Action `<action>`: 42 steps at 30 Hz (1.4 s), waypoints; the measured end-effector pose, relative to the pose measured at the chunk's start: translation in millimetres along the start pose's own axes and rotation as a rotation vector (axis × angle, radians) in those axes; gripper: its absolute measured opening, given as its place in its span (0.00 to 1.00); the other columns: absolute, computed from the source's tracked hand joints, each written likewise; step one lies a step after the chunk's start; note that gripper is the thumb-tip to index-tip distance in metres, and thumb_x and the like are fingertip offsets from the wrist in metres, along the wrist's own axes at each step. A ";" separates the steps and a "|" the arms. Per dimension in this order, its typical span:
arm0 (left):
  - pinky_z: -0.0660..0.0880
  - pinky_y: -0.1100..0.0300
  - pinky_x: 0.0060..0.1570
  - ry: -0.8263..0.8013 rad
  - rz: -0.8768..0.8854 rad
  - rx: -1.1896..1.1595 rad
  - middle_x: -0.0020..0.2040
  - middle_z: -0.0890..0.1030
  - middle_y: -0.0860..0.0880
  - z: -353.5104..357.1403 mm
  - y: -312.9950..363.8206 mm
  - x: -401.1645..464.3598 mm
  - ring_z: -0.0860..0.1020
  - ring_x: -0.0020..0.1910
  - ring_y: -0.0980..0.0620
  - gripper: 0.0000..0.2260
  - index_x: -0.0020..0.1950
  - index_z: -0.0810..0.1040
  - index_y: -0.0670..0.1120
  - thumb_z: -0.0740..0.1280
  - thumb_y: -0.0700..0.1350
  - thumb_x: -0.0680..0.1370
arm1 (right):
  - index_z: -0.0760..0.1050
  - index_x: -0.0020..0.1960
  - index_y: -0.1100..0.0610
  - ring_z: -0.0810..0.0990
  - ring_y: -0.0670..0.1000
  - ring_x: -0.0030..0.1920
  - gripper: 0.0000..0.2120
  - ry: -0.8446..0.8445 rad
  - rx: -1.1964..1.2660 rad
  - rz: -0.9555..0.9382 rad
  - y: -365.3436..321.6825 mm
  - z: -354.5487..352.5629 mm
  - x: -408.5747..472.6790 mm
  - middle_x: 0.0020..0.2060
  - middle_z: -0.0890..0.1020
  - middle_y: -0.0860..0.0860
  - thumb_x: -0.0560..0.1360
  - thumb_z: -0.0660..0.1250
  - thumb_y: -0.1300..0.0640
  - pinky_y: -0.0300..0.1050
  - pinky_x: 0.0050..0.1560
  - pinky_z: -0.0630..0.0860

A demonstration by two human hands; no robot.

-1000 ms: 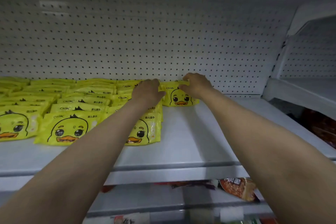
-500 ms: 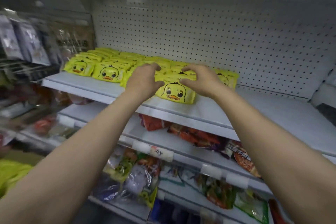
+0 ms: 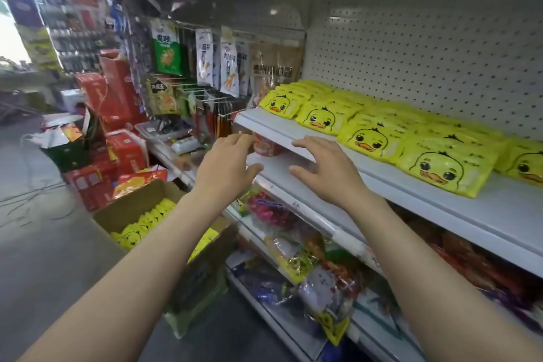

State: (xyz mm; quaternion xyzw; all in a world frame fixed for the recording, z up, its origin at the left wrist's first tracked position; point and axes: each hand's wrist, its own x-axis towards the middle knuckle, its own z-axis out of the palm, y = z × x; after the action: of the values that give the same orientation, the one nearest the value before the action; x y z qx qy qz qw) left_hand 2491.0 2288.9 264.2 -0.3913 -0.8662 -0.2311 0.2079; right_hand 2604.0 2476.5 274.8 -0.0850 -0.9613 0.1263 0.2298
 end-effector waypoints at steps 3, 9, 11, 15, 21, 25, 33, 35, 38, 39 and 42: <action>0.73 0.47 0.59 0.026 -0.046 0.035 0.62 0.76 0.46 2.3 -62.6 3.7 0.73 0.62 0.42 0.22 0.66 0.72 0.47 0.67 0.56 0.76 | 0.70 0.70 0.47 0.67 0.51 0.70 0.23 -0.036 0.027 -0.062 -35.0 45.5 39.9 0.68 0.73 0.46 0.77 0.66 0.44 0.47 0.69 0.65; 0.70 0.49 0.60 0.021 -0.070 0.099 0.63 0.76 0.45 24.4 -209.2 42.1 0.73 0.62 0.42 0.20 0.66 0.73 0.46 0.66 0.54 0.77 | 0.67 0.73 0.47 0.63 0.51 0.74 0.25 -0.103 0.016 -0.070 -93.3 153.6 151.7 0.73 0.68 0.48 0.77 0.65 0.43 0.48 0.72 0.60; 0.71 0.48 0.57 -0.021 -0.051 0.103 0.61 0.76 0.45 33.8 -262.1 61.5 0.74 0.59 0.41 0.19 0.64 0.74 0.45 0.66 0.53 0.77 | 0.67 0.73 0.47 0.63 0.52 0.74 0.26 -0.143 0.033 -0.048 -110.4 191.8 193.9 0.73 0.69 0.49 0.77 0.66 0.44 0.48 0.73 0.61; 0.72 0.47 0.58 -0.154 -0.046 0.126 0.63 0.75 0.46 56.0 -358.2 96.7 0.73 0.60 0.41 0.19 0.65 0.72 0.46 0.65 0.54 0.77 | 0.67 0.73 0.49 0.63 0.53 0.74 0.26 -0.219 0.050 0.007 -139.6 258.1 266.8 0.73 0.69 0.50 0.77 0.66 0.45 0.50 0.73 0.62; 0.73 0.46 0.56 -0.290 -0.082 0.065 0.60 0.77 0.44 111.0 -455.5 120.4 0.74 0.59 0.40 0.20 0.64 0.74 0.46 0.68 0.53 0.75 | 0.65 0.74 0.49 0.63 0.54 0.74 0.26 -0.360 0.032 0.081 -151.4 351.0 330.2 0.74 0.67 0.50 0.78 0.65 0.45 0.48 0.72 0.60; 0.72 0.46 0.58 -0.434 -0.124 0.024 0.62 0.76 0.44 159.3 -503.3 111.0 0.73 0.61 0.40 0.20 0.65 0.73 0.45 0.67 0.53 0.76 | 0.67 0.73 0.51 0.64 0.54 0.72 0.25 -0.492 0.053 0.121 -144.4 415.6 347.8 0.72 0.69 0.51 0.78 0.66 0.46 0.46 0.69 0.60; 0.71 0.45 0.61 -0.831 -0.419 -0.044 0.64 0.75 0.44 258.0 -607.1 56.5 0.70 0.65 0.41 0.24 0.69 0.69 0.50 0.66 0.58 0.76 | 0.70 0.71 0.52 0.71 0.56 0.69 0.26 -0.828 0.146 0.245 -111.2 567.0 334.1 0.68 0.74 0.54 0.75 0.70 0.46 0.49 0.68 0.68; 0.71 0.45 0.61 -0.924 -0.468 -0.072 0.62 0.76 0.44 284.7 -620.4 38.7 0.71 0.64 0.41 0.25 0.69 0.69 0.50 0.68 0.58 0.76 | 0.71 0.71 0.53 0.71 0.57 0.68 0.26 -0.909 0.144 0.273 -100.5 601.8 320.3 0.67 0.74 0.56 0.75 0.70 0.47 0.49 0.67 0.68; 0.73 0.47 0.57 -1.034 -0.553 -0.116 0.60 0.76 0.43 322.1 -635.8 13.6 0.74 0.60 0.41 0.26 0.68 0.70 0.50 0.71 0.57 0.73 | 0.71 0.71 0.55 0.70 0.58 0.68 0.25 -1.026 0.166 0.345 -85.8 650.7 298.7 0.67 0.74 0.59 0.76 0.71 0.50 0.45 0.63 0.64; 0.73 0.48 0.56 -1.061 -0.583 -0.130 0.59 0.77 0.43 331.4 -640.1 5.4 0.74 0.59 0.41 0.27 0.68 0.71 0.50 0.72 0.57 0.72 | 0.71 0.70 0.54 0.71 0.58 0.68 0.26 -1.046 0.168 0.359 -82.4 663.6 292.3 0.67 0.74 0.59 0.75 0.71 0.50 0.46 0.63 0.66; 0.72 0.52 0.55 -1.136 -0.631 -0.154 0.59 0.78 0.42 355.6 -655.1 -20.7 0.75 0.59 0.41 0.28 0.67 0.73 0.48 0.74 0.56 0.71 | 0.71 0.70 0.52 0.74 0.59 0.66 0.27 -1.081 0.180 0.401 -71.6 702.0 278.0 0.66 0.76 0.58 0.73 0.72 0.48 0.51 0.63 0.72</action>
State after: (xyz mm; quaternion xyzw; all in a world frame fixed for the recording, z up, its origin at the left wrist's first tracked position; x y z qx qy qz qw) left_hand 1932.8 2092.7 -189.5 -0.1933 -0.8955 -0.0998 -0.3883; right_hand 2026.6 2326.8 -193.6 -0.1688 -0.8927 0.2741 -0.3153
